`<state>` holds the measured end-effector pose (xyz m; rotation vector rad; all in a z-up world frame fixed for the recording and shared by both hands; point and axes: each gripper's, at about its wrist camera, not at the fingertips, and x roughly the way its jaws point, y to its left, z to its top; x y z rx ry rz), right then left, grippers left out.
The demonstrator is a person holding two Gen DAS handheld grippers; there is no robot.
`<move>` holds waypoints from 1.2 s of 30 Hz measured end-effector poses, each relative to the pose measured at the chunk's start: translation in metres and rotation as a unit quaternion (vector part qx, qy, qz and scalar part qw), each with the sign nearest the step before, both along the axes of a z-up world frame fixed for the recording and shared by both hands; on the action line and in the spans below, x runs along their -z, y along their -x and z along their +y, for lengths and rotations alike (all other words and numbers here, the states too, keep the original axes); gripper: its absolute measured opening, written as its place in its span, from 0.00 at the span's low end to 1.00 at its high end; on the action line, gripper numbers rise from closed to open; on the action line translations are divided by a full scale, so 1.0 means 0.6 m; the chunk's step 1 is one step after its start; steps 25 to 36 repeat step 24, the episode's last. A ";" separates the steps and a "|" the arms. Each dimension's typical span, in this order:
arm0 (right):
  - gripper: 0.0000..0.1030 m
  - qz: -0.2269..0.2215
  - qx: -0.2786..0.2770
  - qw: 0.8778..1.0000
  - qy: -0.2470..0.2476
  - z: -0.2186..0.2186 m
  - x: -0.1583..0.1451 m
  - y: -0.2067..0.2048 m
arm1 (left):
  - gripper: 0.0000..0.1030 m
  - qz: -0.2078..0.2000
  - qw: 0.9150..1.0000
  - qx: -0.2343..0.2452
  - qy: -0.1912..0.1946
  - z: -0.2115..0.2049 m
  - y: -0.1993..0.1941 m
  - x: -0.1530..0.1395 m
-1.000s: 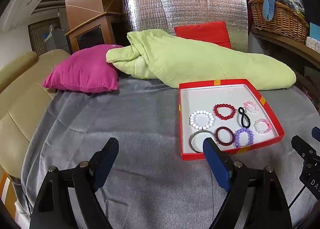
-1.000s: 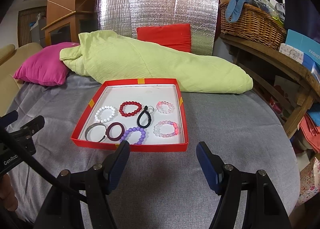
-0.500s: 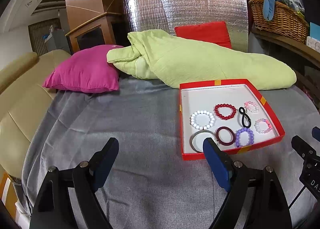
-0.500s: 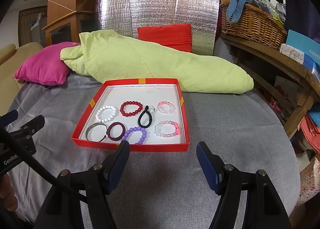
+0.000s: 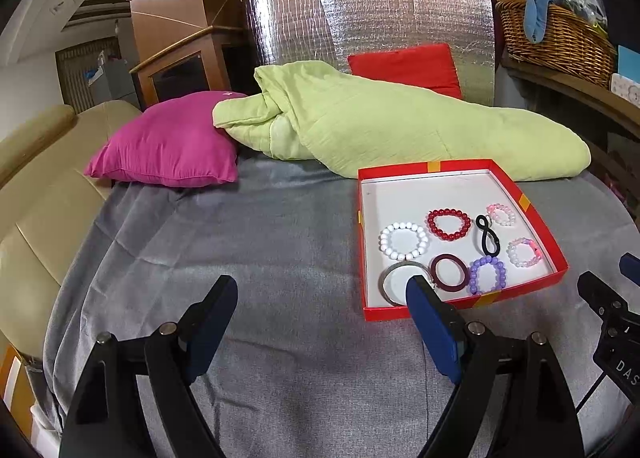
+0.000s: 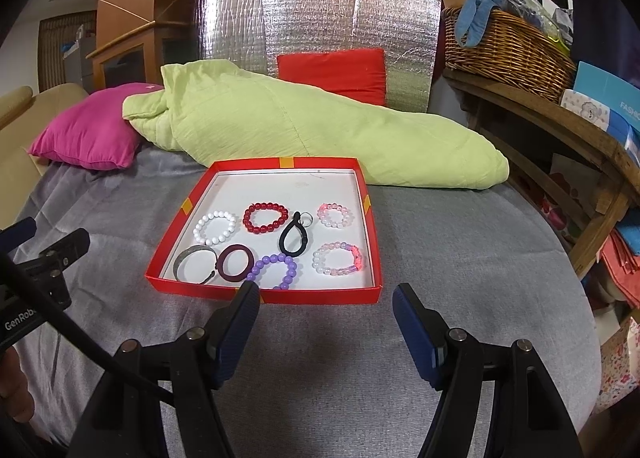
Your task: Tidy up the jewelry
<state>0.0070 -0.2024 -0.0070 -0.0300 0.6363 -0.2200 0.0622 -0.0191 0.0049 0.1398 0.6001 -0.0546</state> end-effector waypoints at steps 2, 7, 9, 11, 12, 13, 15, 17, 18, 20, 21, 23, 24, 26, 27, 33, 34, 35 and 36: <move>0.70 0.000 0.000 1.000 0.000 0.000 0.000 0.000 | 0.84 0.001 1.000 0.000 0.000 0.000 0.000 0.000; 0.70 0.000 -0.001 1.000 0.000 0.001 0.000 0.000 | 0.84 0.000 1.000 -0.002 0.000 0.002 -0.001 0.001; 0.70 0.001 -0.002 1.000 0.002 0.003 0.000 -0.001 | 0.84 -0.001 1.000 -0.002 -0.001 0.002 -0.002 0.000; 0.70 0.001 -0.003 1.000 0.002 0.005 0.000 -0.001 | 0.84 -0.001 1.000 -0.002 -0.002 0.002 -0.001 0.001; 0.70 0.001 -0.003 1.000 0.002 0.005 0.000 -0.001 | 0.84 -0.002 1.000 -0.003 -0.003 0.001 -0.001 0.001; 0.70 0.001 -0.003 1.000 0.001 0.005 0.000 -0.001 | 0.84 -0.003 1.000 -0.002 -0.003 0.000 0.000 0.001; 0.70 0.000 -0.003 1.000 0.001 0.005 0.000 -0.001 | 0.84 -0.002 1.000 -0.002 -0.003 -0.001 0.000 0.001; 0.70 0.000 -0.003 1.000 0.000 0.005 0.001 -0.002 | 0.84 -0.002 1.000 -0.002 -0.003 0.000 0.000 0.001; 0.70 0.000 -0.003 1.000 0.000 0.005 0.001 -0.002 | 0.84 -0.003 1.000 -0.002 -0.003 0.000 0.000 0.001; 0.70 0.002 -0.005 1.000 -0.005 0.003 0.001 -0.003 | 0.84 -0.005 1.000 -0.002 -0.003 0.000 0.000 0.001; 0.70 0.003 -0.006 1.000 -0.010 0.001 0.001 -0.004 | 0.84 -0.009 1.000 -0.003 -0.002 0.001 0.001 0.000; 0.70 -0.001 -0.001 1.000 -0.014 -0.008 -0.003 -0.005 | 0.84 -0.014 1.000 -0.010 0.000 0.006 -0.002 -0.001; 0.70 -0.003 0.003 1.000 -0.016 -0.015 -0.006 -0.006 | 0.84 -0.013 1.000 -0.016 0.004 0.015 -0.008 0.000; 0.70 -0.003 0.003 1.000 -0.016 -0.015 -0.006 -0.006 | 0.84 -0.013 1.000 -0.016 0.004 0.015 -0.008 0.000; 0.70 -0.003 0.003 1.000 -0.016 -0.015 -0.006 -0.006 | 0.84 -0.013 1.000 -0.016 0.004 0.015 -0.008 0.000; 0.70 -0.003 0.003 1.000 -0.016 -0.015 -0.006 -0.006 | 0.84 -0.013 1.000 -0.016 0.004 0.015 -0.008 0.000; 0.70 -0.003 0.003 1.000 -0.016 -0.015 -0.006 -0.006 | 0.84 -0.013 1.000 -0.016 0.004 0.015 -0.008 0.000; 0.70 -0.003 0.003 1.000 -0.016 -0.015 -0.006 -0.006 | 0.84 -0.013 1.000 -0.016 0.004 0.015 -0.008 0.000; 0.70 -0.003 0.003 1.000 -0.016 -0.015 -0.006 -0.006 | 0.84 -0.013 1.000 -0.016 0.004 0.015 -0.008 0.000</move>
